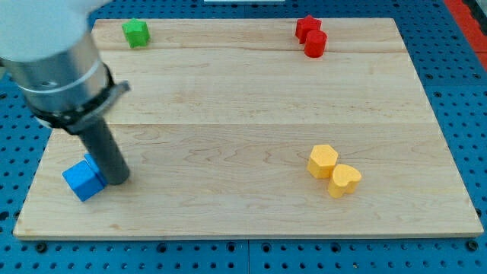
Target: Move the green circle close to the green star
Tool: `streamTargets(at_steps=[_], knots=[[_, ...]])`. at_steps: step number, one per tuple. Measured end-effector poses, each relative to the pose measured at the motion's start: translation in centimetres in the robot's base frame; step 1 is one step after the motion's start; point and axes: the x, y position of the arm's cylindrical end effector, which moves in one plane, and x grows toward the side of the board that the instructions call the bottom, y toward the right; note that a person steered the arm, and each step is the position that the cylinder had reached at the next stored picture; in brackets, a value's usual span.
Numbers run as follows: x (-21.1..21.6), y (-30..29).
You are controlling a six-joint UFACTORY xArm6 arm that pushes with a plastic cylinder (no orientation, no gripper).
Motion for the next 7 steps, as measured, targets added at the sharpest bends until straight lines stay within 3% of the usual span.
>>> streamTargets(at_steps=[1, 2, 3, 4, 6, 7], knots=[[-4.8, 2.6], [-8.3, -1.9], [-10.5, -2.7], [-7.4, -3.0], [-15.1, -5.0], [-13.7, -7.0]])
